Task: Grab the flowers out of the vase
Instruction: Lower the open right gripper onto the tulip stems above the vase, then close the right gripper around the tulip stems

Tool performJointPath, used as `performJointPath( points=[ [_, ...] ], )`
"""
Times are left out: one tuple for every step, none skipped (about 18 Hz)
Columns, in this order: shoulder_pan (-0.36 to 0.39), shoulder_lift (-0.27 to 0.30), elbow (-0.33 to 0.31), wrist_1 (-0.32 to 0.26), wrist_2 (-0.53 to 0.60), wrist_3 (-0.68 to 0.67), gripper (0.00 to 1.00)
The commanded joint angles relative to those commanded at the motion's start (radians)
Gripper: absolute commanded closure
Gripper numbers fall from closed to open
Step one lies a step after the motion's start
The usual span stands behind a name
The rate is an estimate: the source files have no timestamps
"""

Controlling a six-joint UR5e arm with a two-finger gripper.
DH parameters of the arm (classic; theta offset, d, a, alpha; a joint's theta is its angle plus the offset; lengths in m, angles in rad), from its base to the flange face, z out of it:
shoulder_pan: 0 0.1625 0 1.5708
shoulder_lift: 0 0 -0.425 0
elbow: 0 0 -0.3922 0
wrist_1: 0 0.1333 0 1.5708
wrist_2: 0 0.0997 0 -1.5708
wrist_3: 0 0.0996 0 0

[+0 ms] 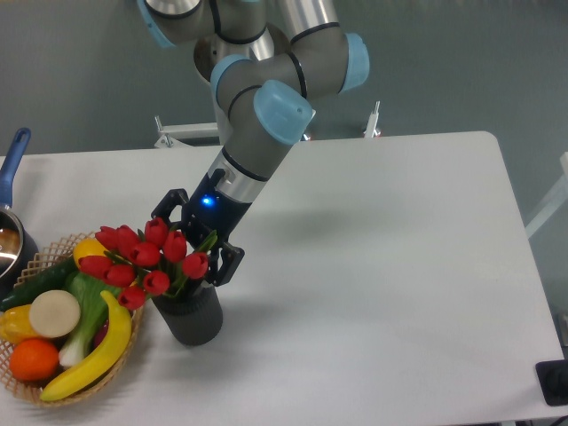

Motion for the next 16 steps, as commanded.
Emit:
performJointPath(
  points=[
    [0.000,0.000,0.000,0.000,0.000,-0.002,0.00],
    [-0.002,0.000,0.000,0.000,-0.002,-0.002,0.00],
    [-0.003,-0.002,0.000,0.000,-0.003,-0.003,0.00],
    [-0.003,0.000,0.000,0.000,-0.006,-0.009,0.00],
    [-0.005,-0.002,0.000,0.000,-0.011,-0.012,0.00],
    [-0.005,-0.003,0.002,0.000,-0.014,-0.012,0.00],
    [-0.005,-0.008,0.002,0.000,-0.015,-0.012,0.01],
    [-0.005,-0.011,0.002,0.005,-0.023,-0.012,0.05],
    [-0.005,-0.012,0.002,0.005,-0.031,-0.012,0.10],
    [-0.005,-0.014,0.003,0.005,-0.037,-0.012,0.17],
    [-0.005,-0.018,0.003,0.005,-0.040,-0.012,0.21],
    [-0.005,-0.020,0.003,0.006,-0.044,-0.011,0.26],
    [-0.005,-0.020,0.005,0.006,-0.046,-0.012,0.31],
    [-0.005,-0.021,0.006,0.006,-0.051,-0.011,0.33],
    [-0.005,-0.023,0.008,0.006,-0.061,-0.011,0.35],
    [-0.005,-0.025,0.009,0.005,-0.067,-0.011,0.39]
  ],
)
